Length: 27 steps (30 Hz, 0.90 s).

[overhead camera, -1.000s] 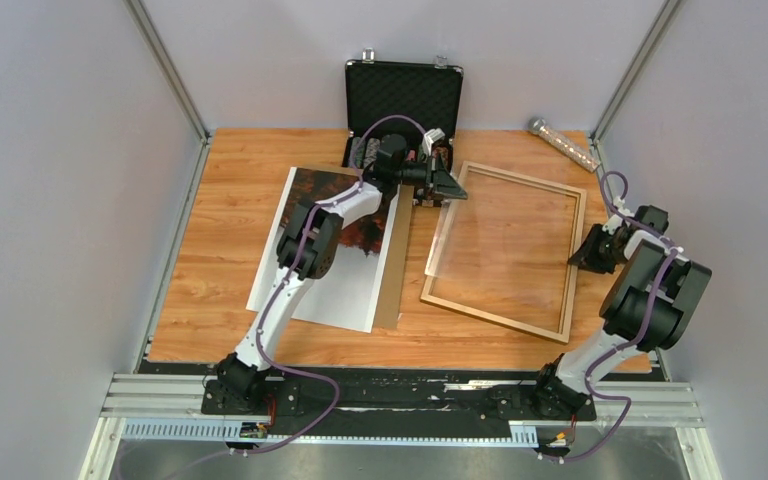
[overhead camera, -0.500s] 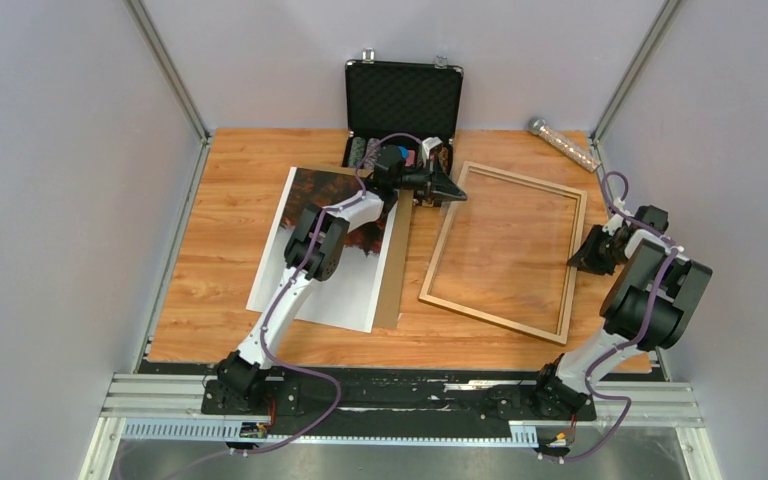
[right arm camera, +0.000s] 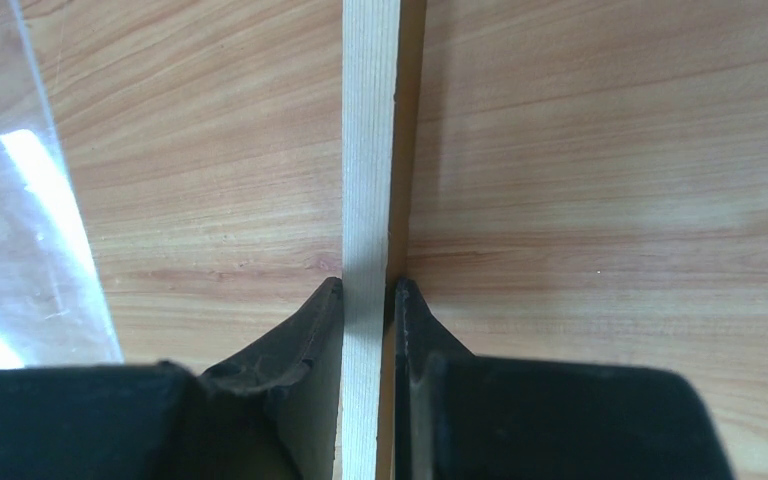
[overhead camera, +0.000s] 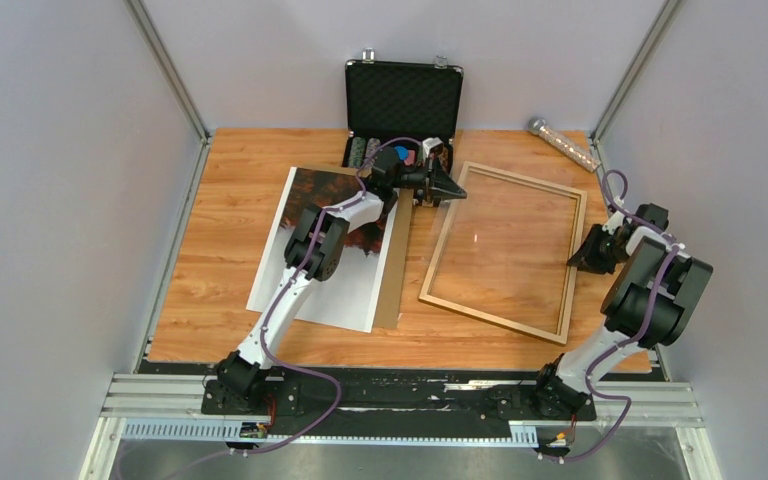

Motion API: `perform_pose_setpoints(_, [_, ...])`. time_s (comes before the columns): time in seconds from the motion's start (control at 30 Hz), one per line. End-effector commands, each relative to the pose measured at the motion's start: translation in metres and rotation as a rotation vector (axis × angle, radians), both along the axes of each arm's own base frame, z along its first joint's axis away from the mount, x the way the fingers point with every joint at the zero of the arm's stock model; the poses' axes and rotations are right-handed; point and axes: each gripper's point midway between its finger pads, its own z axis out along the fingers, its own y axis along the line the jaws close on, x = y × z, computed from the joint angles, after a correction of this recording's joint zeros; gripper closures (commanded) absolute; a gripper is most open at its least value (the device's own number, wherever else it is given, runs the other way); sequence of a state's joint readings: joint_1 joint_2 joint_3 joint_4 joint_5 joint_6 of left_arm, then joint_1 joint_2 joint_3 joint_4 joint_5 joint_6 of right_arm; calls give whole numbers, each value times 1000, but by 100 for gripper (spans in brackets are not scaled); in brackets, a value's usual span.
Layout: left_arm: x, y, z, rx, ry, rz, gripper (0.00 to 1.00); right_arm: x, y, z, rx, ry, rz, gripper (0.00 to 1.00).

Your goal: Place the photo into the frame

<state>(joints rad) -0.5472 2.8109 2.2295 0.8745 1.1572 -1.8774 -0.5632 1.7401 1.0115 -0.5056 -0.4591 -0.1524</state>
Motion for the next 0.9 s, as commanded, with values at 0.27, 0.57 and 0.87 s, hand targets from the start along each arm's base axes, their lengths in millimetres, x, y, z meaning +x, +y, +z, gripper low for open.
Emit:
perform_pose_setpoints(0.27, [-6,-11,10,2,-77,11,100,-6,53,-9,193,49,103,100])
perform_pose_setpoints(0.57, [-18,-21,22,-21,-79,1,100,-9,53,-9,190,61,103,100])
perform_pose_setpoints(0.87, [-22,-26,3,9,-80,7,100,-8,53,-1,182,39,109,100])
